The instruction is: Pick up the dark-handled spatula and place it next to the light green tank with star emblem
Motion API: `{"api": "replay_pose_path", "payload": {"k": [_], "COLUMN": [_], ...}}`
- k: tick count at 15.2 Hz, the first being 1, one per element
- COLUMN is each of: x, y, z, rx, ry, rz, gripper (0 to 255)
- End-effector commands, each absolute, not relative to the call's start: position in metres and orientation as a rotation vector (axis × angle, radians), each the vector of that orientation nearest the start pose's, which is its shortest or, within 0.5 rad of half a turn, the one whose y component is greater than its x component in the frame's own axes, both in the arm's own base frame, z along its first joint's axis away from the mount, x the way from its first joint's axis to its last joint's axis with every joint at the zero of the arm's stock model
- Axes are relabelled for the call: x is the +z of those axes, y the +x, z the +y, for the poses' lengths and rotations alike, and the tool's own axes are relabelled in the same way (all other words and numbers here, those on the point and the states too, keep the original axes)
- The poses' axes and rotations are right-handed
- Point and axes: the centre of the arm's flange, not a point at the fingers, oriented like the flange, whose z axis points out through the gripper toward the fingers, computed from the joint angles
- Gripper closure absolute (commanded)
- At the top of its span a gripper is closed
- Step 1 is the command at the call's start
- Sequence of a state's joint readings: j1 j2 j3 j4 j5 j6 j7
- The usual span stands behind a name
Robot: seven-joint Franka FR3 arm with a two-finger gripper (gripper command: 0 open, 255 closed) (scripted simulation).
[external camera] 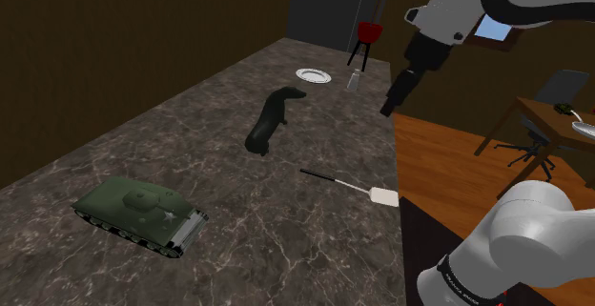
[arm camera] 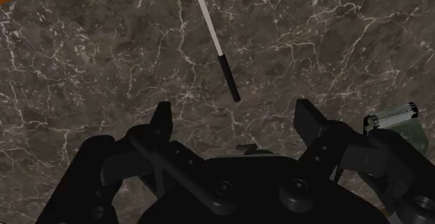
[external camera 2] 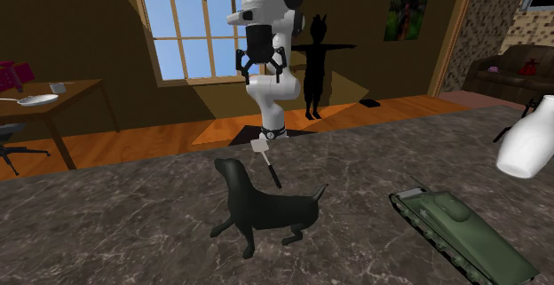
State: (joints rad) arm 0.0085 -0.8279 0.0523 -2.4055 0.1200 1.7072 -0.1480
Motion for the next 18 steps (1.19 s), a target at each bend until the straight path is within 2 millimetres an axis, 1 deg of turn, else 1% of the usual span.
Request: {"api": "replay_pose_path", "payload": {"k": [1, 9, 17, 18], "x": [0.593, 0.489, 0.384, 0.378], "y": [0.308, 0.326, 0.341, 0.341], "z": [0.035, 0.046, 0.056, 0.056], "rx": [-0.204, -0.154, -0.103, -0.100], "ry": [-3.047, -3.044, -3.020, -3.018], "rz": [-0.284, -0.534, -0.786, -0.800], "gripper": [0, 0, 0, 0]}}
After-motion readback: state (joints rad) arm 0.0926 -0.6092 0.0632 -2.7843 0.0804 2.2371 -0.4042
